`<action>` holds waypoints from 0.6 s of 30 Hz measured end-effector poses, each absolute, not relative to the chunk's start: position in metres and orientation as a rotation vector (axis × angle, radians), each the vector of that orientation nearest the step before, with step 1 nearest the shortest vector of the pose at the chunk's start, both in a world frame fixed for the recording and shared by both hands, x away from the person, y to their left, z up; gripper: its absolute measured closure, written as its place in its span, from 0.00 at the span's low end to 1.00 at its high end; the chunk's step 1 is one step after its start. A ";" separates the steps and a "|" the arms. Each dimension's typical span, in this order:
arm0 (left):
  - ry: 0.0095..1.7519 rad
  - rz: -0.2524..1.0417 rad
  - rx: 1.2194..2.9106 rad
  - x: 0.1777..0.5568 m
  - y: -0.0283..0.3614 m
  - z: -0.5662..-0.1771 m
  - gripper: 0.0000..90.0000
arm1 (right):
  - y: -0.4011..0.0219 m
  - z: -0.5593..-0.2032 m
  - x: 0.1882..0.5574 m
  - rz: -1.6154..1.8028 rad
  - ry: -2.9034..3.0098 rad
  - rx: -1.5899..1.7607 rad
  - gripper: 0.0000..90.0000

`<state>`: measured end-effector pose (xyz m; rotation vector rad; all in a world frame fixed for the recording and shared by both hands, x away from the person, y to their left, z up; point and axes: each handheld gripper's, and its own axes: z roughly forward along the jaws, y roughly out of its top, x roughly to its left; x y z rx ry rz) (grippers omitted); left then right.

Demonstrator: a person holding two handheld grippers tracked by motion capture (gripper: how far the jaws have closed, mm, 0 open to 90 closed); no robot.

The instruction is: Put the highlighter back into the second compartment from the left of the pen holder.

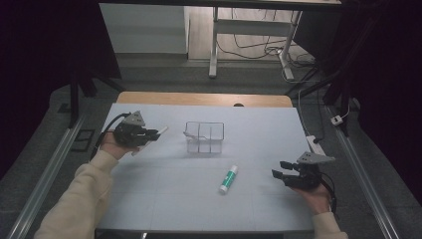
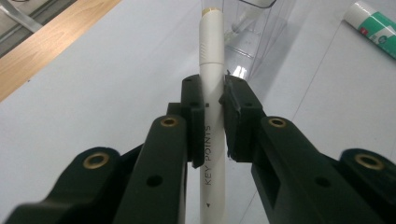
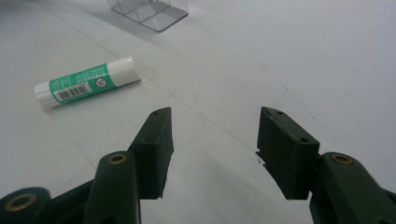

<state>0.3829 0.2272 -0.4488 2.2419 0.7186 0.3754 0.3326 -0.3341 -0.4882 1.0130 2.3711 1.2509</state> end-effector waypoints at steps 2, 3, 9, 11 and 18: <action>0.727 0.375 2.232 0.383 0.227 -0.449 0.88 | -0.334 -0.488 0.333 1.245 2.372 1.012 0.50; 0.735 0.377 2.223 0.384 0.226 -0.448 0.88 | -0.334 -0.488 0.332 1.239 2.371 1.012 0.50; 0.758 0.384 2.174 0.384 0.225 -0.445 0.88 | -0.334 -0.488 0.333 1.245 2.370 1.013 0.50; 0.769 0.378 2.156 0.384 0.224 -0.444 0.88 | -0.334 -0.488 0.333 1.244 2.370 1.013 0.50; 0.789 0.385 2.109 0.384 0.222 -0.442 0.88 | -0.334 -0.488 0.333 1.244 2.367 1.015 0.50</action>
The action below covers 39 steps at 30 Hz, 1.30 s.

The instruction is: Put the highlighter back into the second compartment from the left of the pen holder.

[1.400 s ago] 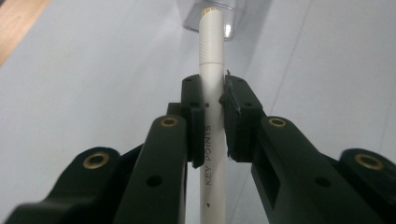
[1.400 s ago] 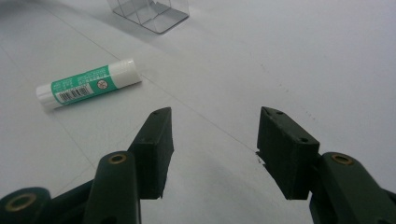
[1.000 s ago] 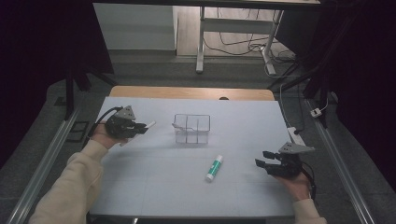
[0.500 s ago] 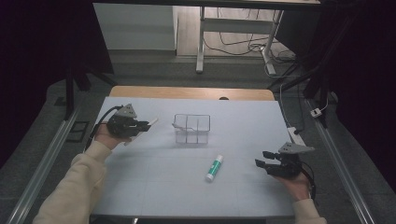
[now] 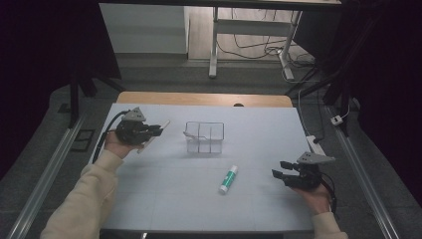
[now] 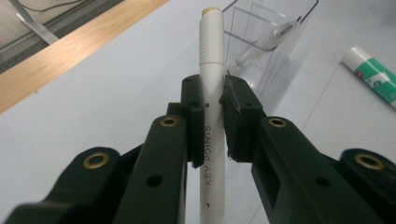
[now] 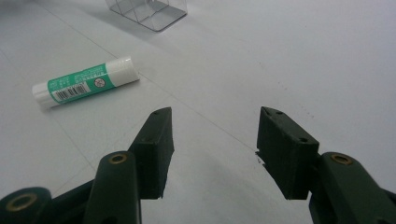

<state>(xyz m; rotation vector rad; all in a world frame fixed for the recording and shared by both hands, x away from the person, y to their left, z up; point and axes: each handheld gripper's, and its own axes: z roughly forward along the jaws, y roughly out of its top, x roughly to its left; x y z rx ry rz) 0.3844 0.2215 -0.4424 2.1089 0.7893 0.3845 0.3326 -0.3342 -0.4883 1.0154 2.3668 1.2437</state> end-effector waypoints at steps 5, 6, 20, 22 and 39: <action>0.793 0.374 2.054 0.385 0.221 -0.439 0.88 | -0.334 -0.489 0.333 1.244 2.369 1.012 0.50; 0.793 0.371 2.046 0.386 0.221 -0.438 0.88 | -0.334 -0.489 0.333 1.243 2.370 1.013 0.50; 0.786 0.378 1.978 0.390 0.213 -0.428 0.88 | -0.333 -0.490 0.333 1.230 2.376 1.012 0.50; 0.784 0.383 1.973 0.391 0.212 -0.426 0.88 | -0.333 -0.490 0.333 1.234 2.376 1.010 0.50; 0.746 0.378 1.917 0.401 0.196 -0.412 0.88 | -0.332 -0.491 0.333 1.230 2.383 1.017 0.50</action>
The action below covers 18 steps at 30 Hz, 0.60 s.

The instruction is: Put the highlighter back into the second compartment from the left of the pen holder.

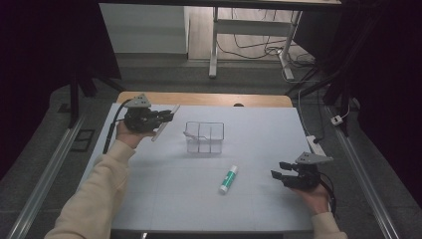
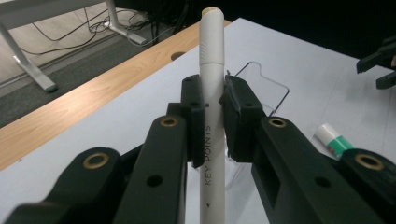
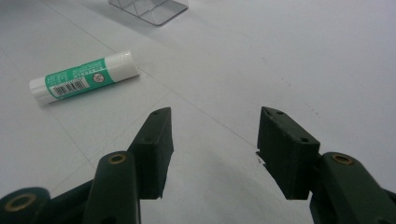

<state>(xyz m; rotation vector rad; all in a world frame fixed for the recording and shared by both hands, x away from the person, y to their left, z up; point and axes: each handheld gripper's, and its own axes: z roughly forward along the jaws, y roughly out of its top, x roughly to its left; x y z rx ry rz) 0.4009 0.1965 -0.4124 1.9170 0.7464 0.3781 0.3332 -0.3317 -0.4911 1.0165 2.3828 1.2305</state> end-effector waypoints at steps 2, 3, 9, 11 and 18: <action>0.738 0.384 1.907 0.403 0.193 -0.411 0.88 | -0.332 -0.491 0.333 1.230 2.384 1.017 0.50; 0.733 0.383 1.905 0.404 0.191 -0.410 0.88 | -0.332 -0.491 0.333 1.230 2.385 1.018 0.50; 0.706 0.375 1.889 0.409 0.177 -0.406 0.88 | -0.332 -0.492 0.334 1.228 2.384 1.018 0.50; 0.697 0.375 1.891 0.410 0.174 -0.406 0.88 | -0.332 -0.492 0.334 1.232 2.388 1.017 0.50; 0.697 0.373 1.874 0.415 0.168 -0.404 0.88 | -0.331 -0.494 0.334 1.215 2.399 1.019 0.50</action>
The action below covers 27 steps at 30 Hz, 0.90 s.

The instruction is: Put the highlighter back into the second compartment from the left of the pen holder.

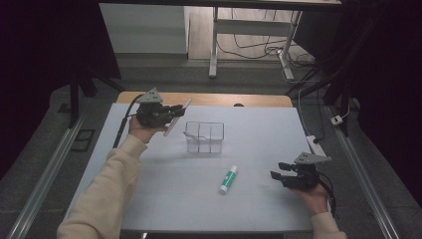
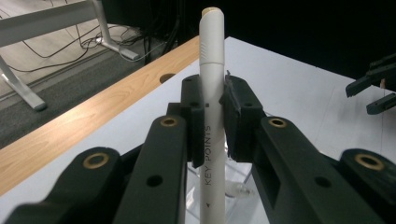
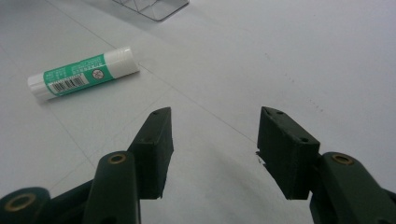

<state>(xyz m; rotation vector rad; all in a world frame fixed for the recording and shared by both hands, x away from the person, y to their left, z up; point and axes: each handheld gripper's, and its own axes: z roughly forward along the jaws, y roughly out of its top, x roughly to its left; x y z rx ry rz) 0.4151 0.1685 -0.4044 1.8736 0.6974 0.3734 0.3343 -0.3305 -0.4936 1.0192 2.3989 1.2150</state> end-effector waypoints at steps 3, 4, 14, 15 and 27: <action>0.685 0.374 1.872 0.417 0.165 -0.402 0.88 | -0.331 -0.493 0.335 1.224 2.395 1.022 0.50; 0.681 0.377 1.873 0.418 0.164 -0.402 0.88 | -0.332 -0.493 0.335 1.224 2.395 1.024 0.50; 0.673 0.373 1.862 0.427 0.154 -0.399 0.88 | -0.331 -0.494 0.335 1.217 2.402 1.022 0.50; 0.671 0.371 1.857 0.427 0.153 -0.399 0.88 | -0.331 -0.494 0.335 1.220 2.401 1.022 0.50; 0.650 0.362 1.853 0.435 0.136 -0.397 0.88 | -0.332 -0.494 0.335 1.226 2.398 1.029 0.50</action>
